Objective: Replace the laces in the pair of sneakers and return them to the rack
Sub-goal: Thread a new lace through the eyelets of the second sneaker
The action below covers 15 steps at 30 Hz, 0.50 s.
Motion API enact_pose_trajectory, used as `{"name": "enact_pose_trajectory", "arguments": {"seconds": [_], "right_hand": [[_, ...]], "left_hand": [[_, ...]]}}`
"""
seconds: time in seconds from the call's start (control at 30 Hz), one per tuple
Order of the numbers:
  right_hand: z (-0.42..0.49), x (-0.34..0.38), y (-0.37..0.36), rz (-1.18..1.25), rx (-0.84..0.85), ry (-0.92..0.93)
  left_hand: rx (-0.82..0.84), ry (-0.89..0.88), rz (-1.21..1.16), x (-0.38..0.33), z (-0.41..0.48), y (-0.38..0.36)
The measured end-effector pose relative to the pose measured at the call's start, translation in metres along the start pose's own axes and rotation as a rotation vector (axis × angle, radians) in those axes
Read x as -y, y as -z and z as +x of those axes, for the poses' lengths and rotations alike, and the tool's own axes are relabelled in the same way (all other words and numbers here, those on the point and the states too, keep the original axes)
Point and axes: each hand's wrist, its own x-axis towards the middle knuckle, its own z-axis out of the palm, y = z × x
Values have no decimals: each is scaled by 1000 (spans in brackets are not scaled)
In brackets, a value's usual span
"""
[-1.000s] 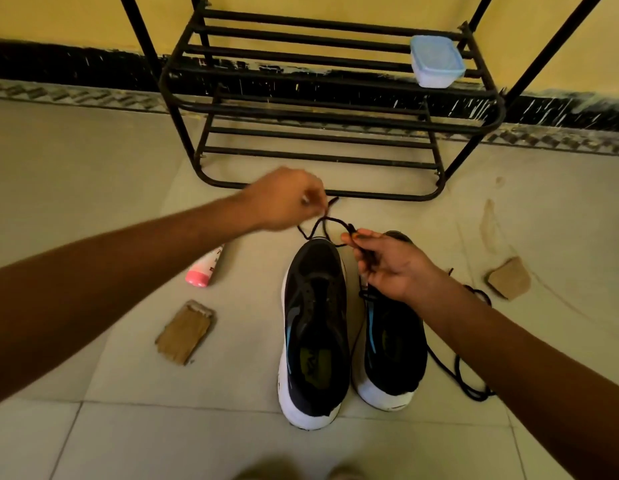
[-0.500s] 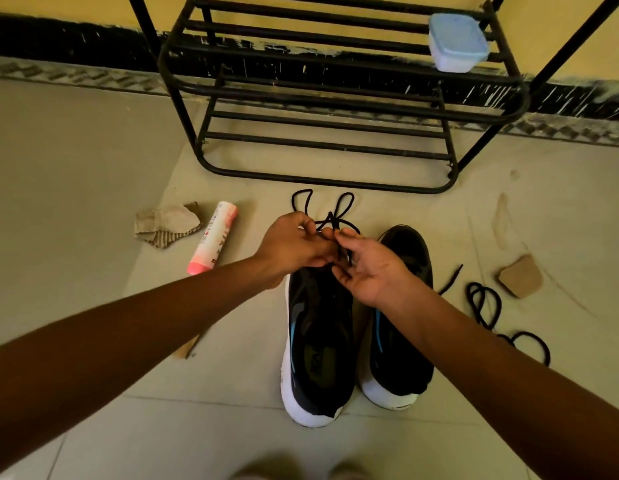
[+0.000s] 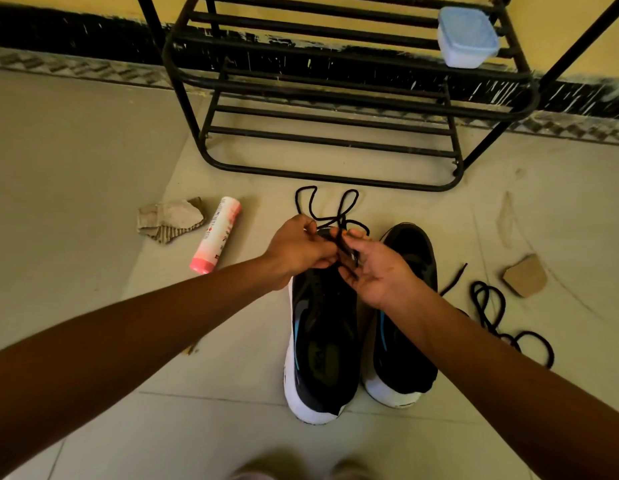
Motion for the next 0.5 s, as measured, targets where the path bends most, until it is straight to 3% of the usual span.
{"name": "enact_pose_trajectory", "arguments": {"seconds": [0.17, 0.27, 0.37, 0.5], "right_hand": [[-4, 1, 9, 42, -44, 64], [-7, 1, 14, -42, -69, 176], [-8, -8, 23, -456, -87, 363], [-13, -29, 34, -934, -16, 502]], "left_hand": [[45, -79, 123, 9, 2, 12], [15, -215, 420, 16, 5, 22], [-6, -412, 759, 20, 7, 32], [-5, -435, 831, 28, 10, 39]]}}
